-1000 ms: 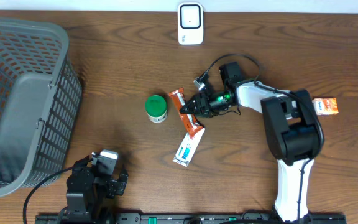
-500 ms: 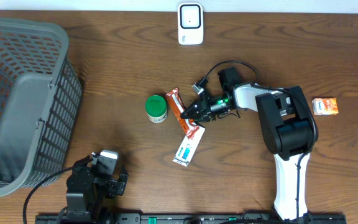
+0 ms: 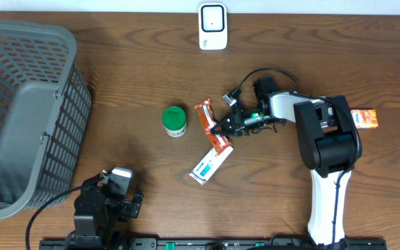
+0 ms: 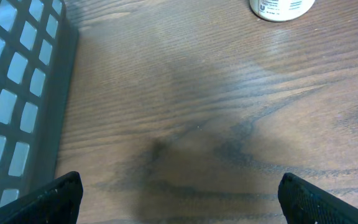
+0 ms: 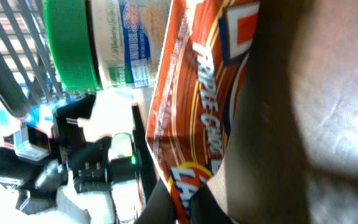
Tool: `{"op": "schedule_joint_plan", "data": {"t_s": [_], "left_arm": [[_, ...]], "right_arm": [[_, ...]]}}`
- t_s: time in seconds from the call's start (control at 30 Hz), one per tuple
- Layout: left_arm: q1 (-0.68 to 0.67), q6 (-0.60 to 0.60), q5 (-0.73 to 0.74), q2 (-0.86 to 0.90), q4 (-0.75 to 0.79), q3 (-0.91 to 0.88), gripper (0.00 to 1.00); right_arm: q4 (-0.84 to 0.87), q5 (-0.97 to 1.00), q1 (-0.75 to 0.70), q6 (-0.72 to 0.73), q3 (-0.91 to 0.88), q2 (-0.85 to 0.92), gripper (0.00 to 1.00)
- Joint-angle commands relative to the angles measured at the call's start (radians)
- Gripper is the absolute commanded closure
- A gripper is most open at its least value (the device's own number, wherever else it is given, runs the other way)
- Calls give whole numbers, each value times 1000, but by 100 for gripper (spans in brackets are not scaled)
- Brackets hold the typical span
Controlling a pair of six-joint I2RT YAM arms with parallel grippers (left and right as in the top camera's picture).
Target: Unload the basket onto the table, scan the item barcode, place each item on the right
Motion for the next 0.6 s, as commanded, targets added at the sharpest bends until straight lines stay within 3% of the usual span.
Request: {"op": "schedule_joint_plan", "data": {"t_s": [0.0, 0.13, 0.37, 0.57], "left_arm": [[4, 2, 6, -5, -48, -14, 2], [4, 2, 6, -5, -48, -14, 2], [4, 2, 6, -5, -48, -14, 2], [4, 2, 6, -5, -48, -14, 2]], "right_arm": [[-95, 39, 0, -200, -10, -133, 99], [-315, 95, 2, -352, -10, -337, 99], [-552, 95, 16, -498, -10, -607, 99], [-683, 79, 24, -543, -10, -775, 99]]}}
